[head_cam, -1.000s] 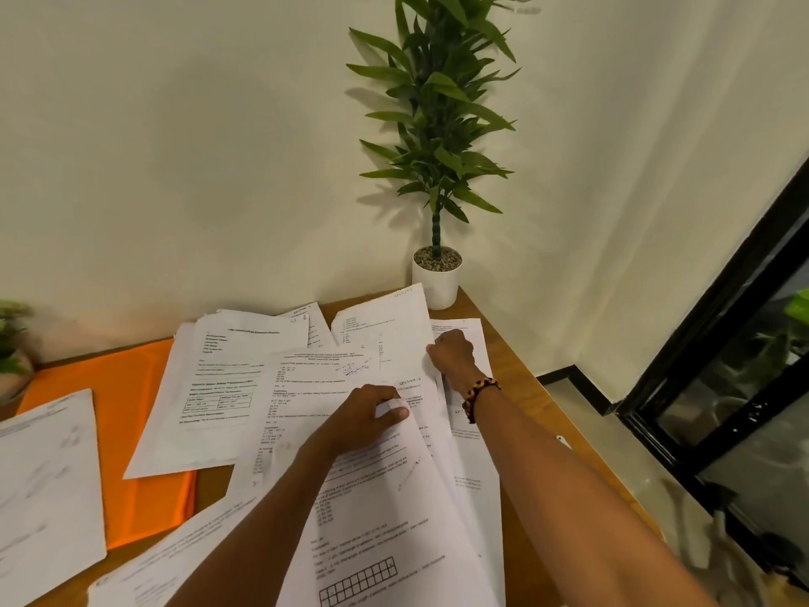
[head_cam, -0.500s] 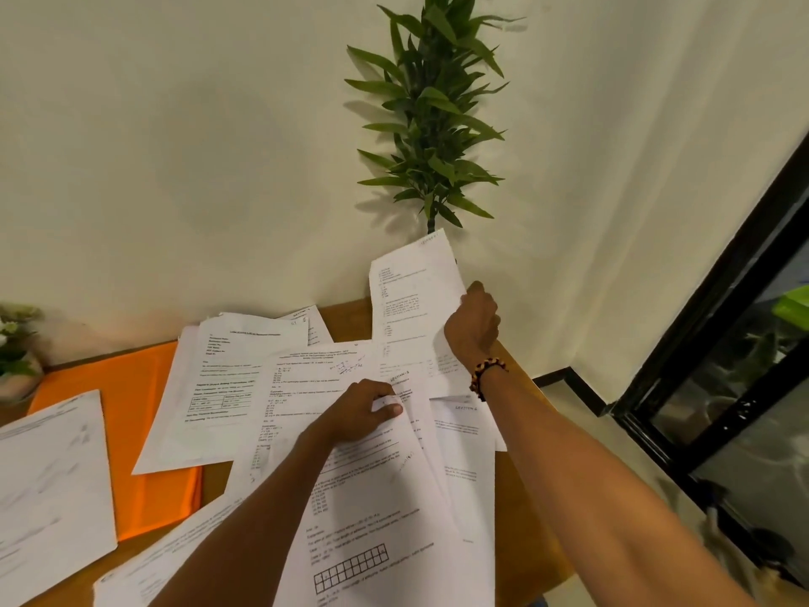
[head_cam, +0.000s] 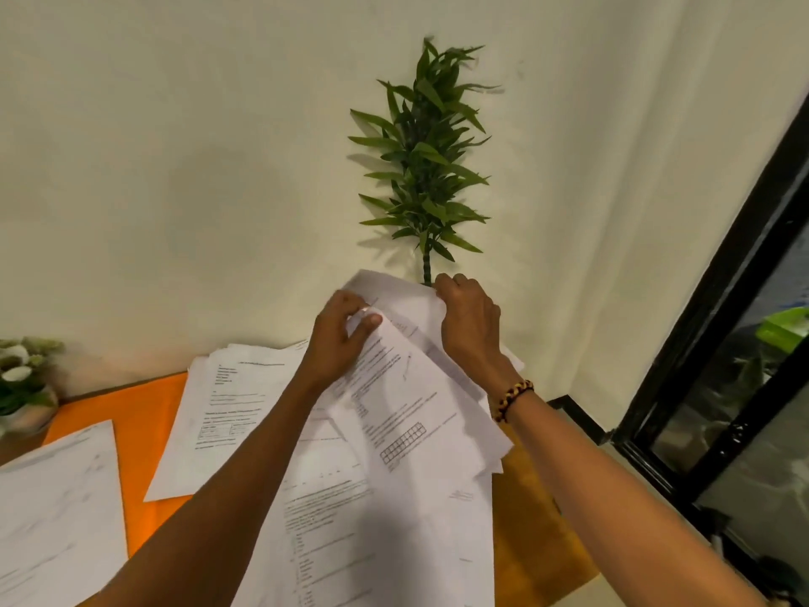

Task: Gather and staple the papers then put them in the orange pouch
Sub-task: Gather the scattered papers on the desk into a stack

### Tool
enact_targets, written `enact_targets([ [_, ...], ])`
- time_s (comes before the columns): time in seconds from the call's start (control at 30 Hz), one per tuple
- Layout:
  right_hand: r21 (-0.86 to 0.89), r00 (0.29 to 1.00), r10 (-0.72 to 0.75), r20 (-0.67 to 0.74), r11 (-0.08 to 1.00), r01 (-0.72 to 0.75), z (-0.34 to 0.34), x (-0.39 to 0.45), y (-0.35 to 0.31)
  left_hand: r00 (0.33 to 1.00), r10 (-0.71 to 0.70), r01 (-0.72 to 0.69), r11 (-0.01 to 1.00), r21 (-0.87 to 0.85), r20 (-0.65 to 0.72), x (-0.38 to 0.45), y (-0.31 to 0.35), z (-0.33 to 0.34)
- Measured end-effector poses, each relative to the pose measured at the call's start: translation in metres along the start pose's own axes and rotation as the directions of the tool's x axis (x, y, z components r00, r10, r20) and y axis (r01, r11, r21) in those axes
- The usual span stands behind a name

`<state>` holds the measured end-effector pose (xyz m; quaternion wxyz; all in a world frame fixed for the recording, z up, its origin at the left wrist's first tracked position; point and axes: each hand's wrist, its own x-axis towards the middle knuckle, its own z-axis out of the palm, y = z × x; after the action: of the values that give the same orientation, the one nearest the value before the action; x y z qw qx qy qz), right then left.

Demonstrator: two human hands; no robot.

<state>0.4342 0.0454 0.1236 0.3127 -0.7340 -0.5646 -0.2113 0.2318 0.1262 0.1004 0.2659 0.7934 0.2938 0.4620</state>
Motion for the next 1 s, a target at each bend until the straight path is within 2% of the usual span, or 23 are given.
enact_targets([
  [0.07, 0.062, 1.0, -0.002, 0.007, 0.998, 0.002, -0.008, 0.006, -0.004, 0.996, 0.027, -0.026, 1.0, 0.013, -0.085, 0.012, 0.01, -0.008],
  [0.2, 0.167, 0.999, -0.022, 0.04, 0.986, 0.015, -0.021, 0.01, -0.006, 0.98, -0.038, 0.043, 0.999, 0.024, -0.195, 0.023, 0.027, -0.02],
  [0.33, 0.309, 0.988, -0.053, 0.144, 0.951, 0.006, -0.026, 0.0, -0.005, 0.984, 0.008, -0.018, 0.998, -0.055, -0.179, 0.018, 0.038, -0.03],
  [0.43, 0.453, 0.965, -0.102, 0.243, 0.891, -0.02, -0.029, -0.004, -0.006, 0.989, 0.01, -0.017, 0.999, -0.047, -0.148, 0.012, 0.05, -0.037],
  [0.53, 0.561, 0.928, -0.168, 0.334, 0.826, -0.052, -0.043, -0.007, -0.016, 0.982, 0.002, -0.011, 0.999, -0.048, -0.19, 0.007, 0.059, -0.043],
  [0.67, 0.393, 0.872, -0.257, 0.417, 0.916, 0.082, -0.051, -0.011, -0.031, 0.975, -0.003, -0.011, 0.998, -0.064, -0.222, 0.004, 0.063, -0.047],
  [0.87, 0.415, 0.882, -0.237, 0.407, 0.908, 0.053, -0.045, -0.018, -0.049, 0.971, 0.106, -0.119, 0.992, -0.048, -0.214, 0.002, 0.077, -0.062],
  [0.93, 0.439, 0.889, -0.262, 0.376, 0.895, 0.078, -0.047, -0.018, -0.051, 0.979, 0.067, -0.08, 0.995, -0.061, -0.191, -0.002, 0.084, -0.072],
  [1.0, 0.508, 0.89, -0.286, 0.355, 0.858, 0.073, -0.05, -0.018, -0.052, 0.991, -0.037, 0.027, 0.997, -0.076, -0.129, -0.005, 0.081, -0.083],
])
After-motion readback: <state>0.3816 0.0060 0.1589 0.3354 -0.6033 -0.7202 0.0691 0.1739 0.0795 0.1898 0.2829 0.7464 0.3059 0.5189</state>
